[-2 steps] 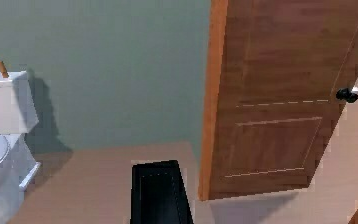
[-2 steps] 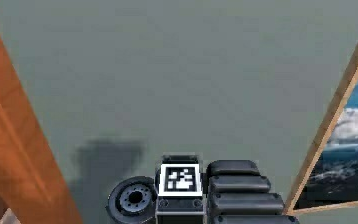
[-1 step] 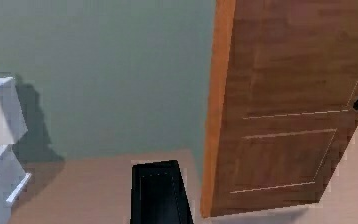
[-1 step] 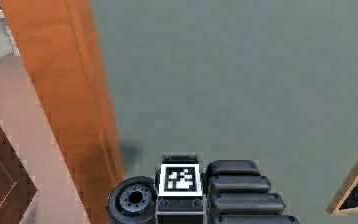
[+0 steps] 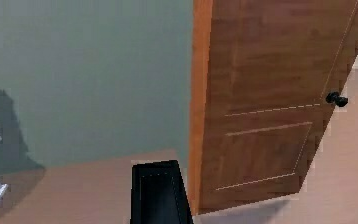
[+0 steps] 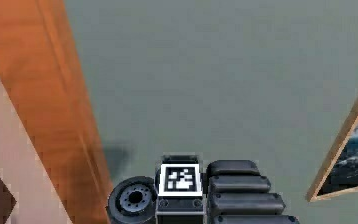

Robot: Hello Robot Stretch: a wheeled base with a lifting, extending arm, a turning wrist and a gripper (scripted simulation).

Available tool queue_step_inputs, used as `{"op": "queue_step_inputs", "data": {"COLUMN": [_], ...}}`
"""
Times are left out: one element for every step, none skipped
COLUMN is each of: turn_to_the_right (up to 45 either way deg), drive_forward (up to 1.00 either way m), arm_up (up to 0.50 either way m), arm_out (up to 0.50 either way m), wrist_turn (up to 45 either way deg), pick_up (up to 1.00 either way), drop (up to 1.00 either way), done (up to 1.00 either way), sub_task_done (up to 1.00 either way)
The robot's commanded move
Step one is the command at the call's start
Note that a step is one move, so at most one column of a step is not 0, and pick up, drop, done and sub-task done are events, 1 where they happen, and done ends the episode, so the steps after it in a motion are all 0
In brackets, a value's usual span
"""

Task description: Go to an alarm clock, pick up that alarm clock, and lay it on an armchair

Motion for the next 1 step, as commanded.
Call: {"op": "queue_step_inputs", "data": {"turn_to_the_right": [0.0], "drive_forward": [0.55], "arm_up": [0.00], "arm_out": [0.00], "wrist_turn": [0.0], "pick_up": [0.00], "drop": [0.00], "done": [0.00], "sub_task_done": [0.00]}}
